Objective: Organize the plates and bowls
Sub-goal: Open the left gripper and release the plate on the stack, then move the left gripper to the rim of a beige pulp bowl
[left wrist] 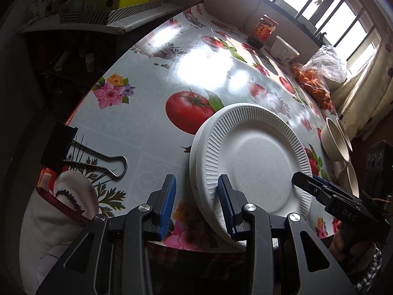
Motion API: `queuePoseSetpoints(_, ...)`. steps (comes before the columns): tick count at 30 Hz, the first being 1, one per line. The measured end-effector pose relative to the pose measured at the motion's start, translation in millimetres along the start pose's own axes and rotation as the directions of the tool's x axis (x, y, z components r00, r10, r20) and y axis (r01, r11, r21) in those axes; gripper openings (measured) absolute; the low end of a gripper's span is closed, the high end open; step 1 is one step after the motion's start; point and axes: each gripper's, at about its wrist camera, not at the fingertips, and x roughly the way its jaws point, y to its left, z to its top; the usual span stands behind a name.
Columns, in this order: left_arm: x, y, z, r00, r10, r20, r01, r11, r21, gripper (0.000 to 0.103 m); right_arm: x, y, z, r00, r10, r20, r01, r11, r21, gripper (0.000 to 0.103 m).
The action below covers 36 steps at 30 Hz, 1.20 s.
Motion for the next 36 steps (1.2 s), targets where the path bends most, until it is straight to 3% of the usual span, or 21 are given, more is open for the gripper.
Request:
queuePoseSetpoints(13,-3,-15,9,0.999,0.032,0.016,-0.032,0.999,0.023,0.037,-14,-6,3,0.998,-0.040,0.046,0.040,0.999,0.000,0.042)
queuePoseSetpoints(26,-4,-69,29,0.999,0.014,0.037,-0.019,0.992,0.127,0.037,-42,-29,9,0.990,-0.083,0.113,0.080,0.996,0.028,0.042)
queuePoseSetpoints(36,-7,-60,28,0.998,0.046,0.036,-0.049,0.995,0.092,0.037,-34,-48,6,0.996,-0.045,0.075,0.040,0.997,0.066,0.042)
